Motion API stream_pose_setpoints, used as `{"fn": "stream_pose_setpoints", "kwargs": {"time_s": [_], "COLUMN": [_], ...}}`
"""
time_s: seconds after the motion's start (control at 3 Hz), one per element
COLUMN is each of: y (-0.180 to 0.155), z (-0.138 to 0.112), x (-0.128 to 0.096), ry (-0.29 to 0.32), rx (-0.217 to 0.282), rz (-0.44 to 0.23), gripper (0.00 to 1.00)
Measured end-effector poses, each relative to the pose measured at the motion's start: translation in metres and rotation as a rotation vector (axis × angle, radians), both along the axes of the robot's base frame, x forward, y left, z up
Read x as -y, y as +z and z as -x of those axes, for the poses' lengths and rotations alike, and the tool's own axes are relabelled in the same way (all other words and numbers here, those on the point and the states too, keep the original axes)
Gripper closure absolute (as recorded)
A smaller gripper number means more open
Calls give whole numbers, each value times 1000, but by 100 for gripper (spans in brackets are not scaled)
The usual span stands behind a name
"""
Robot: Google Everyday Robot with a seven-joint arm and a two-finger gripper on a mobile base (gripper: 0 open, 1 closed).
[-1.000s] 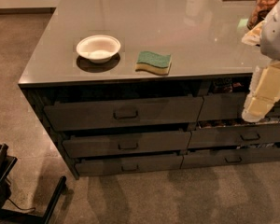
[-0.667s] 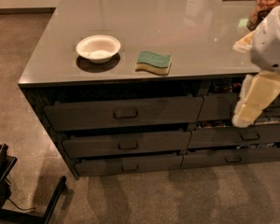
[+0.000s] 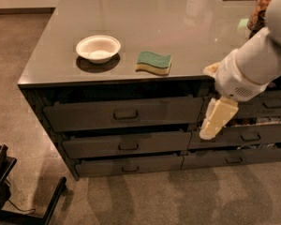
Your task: Open top drawer
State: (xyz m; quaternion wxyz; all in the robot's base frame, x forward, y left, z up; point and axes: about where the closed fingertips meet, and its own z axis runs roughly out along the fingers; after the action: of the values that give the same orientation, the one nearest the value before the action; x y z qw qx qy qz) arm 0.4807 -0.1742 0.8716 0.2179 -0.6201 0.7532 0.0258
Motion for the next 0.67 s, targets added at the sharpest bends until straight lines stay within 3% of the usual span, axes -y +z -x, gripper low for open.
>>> {"fn": "stream_pose_setpoints", "kwargs": {"time_s": [0.33, 0.67], "y": [-52, -61], "z": [-21, -22], "x": [-22, -20], "ry": [19, 27], "rx": [-10, 0], "rz": [-37, -30], "gripper": [0, 0]}}
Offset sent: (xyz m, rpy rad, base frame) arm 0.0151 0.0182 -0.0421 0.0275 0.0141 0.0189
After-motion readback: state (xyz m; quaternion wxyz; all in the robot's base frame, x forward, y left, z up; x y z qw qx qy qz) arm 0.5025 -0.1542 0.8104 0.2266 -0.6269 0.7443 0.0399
